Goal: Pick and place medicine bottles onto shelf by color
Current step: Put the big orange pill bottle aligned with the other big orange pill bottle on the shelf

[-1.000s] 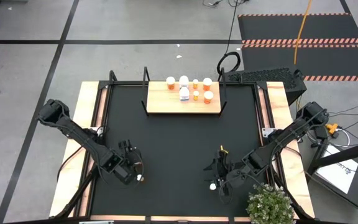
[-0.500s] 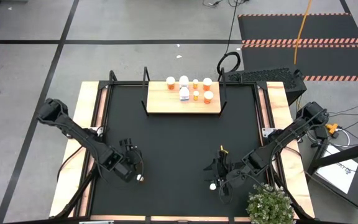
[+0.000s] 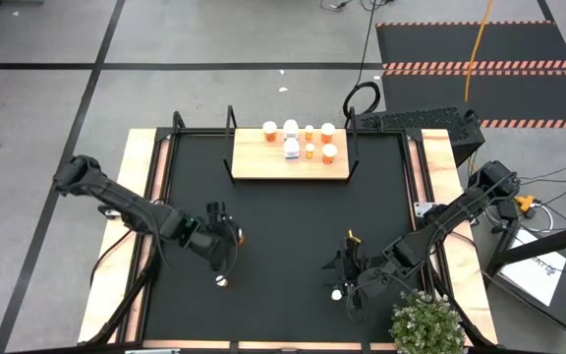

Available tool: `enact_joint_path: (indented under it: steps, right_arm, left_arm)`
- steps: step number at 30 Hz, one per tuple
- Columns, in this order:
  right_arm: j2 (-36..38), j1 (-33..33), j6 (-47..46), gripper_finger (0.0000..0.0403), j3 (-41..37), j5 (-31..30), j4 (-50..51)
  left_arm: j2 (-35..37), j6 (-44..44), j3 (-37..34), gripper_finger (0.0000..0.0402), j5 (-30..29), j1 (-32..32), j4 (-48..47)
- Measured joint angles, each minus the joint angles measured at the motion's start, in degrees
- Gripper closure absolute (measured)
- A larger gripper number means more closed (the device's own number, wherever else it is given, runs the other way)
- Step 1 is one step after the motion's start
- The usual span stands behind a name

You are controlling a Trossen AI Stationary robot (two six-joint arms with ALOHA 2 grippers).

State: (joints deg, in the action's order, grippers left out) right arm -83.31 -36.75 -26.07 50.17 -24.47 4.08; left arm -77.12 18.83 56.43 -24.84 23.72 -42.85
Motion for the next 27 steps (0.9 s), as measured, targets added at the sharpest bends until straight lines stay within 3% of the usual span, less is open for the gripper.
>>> enact_joint_path:
  steps: [15,27]
  right_arm:
    - [0.0,0.0,0.0,0.0197,0.0,-1.4,0.0]
    - [0.0,0.0,0.0,0.0197,0.0,-1.4,0.0]
  left_arm:
    - [0.0,-22.3,7.7,0.0186,7.0,-16.3,4.1]
    - [-0.6,-31.1,12.3,0.0191,13.7,-33.0,8.3]
